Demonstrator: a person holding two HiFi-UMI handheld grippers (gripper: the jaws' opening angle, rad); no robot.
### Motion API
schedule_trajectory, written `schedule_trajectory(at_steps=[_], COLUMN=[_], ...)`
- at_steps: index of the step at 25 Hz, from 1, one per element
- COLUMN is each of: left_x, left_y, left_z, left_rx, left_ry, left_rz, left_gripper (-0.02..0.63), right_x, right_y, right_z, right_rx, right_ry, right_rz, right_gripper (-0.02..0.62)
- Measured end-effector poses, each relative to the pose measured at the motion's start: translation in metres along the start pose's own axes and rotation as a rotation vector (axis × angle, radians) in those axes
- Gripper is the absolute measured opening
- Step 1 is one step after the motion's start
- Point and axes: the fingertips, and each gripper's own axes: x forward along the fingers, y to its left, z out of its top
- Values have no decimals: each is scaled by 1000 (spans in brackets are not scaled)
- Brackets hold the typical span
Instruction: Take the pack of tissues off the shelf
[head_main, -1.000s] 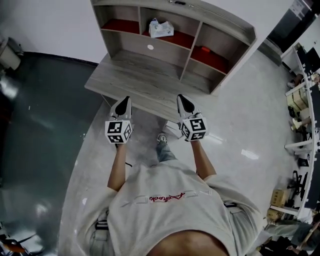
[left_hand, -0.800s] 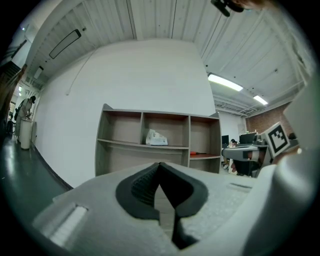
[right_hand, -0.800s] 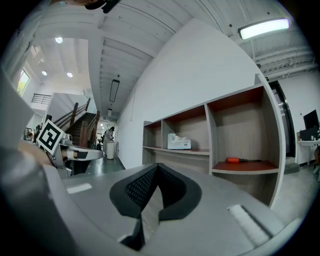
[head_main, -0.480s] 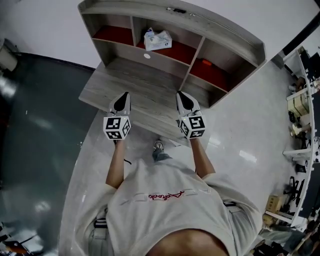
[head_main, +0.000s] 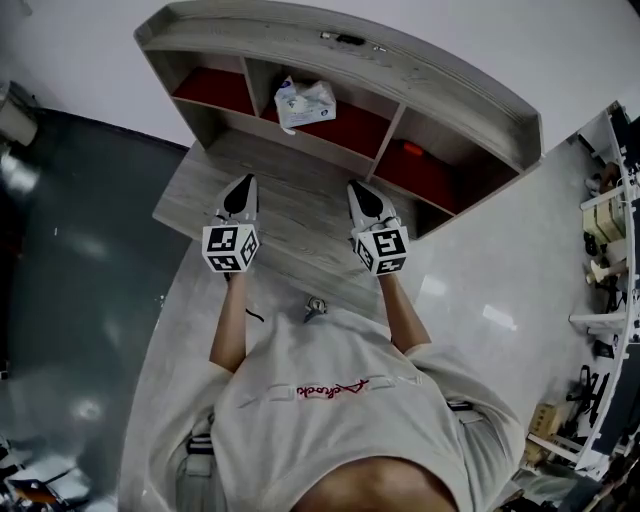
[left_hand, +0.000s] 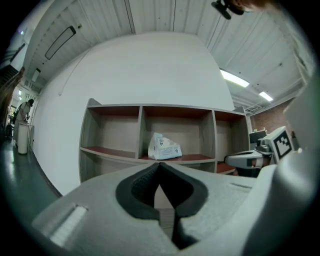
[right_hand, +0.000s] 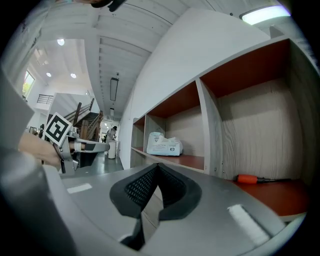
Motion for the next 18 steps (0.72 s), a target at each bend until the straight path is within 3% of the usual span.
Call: schedule_trajectory(at_steps=[10, 18], left_x=[47, 67], left_y=[2, 4], left_z=[14, 11], left_rx=[18, 14], left_ry=[-5, 7], left_rz=[7, -9], left_gripper=[0, 0], right_x=[32, 32], right_y=[-13, -17], right_z=[-19, -36], right_rx=[24, 50], right_ry=[36, 71], right_rz=[59, 49], right_gripper=[6, 7])
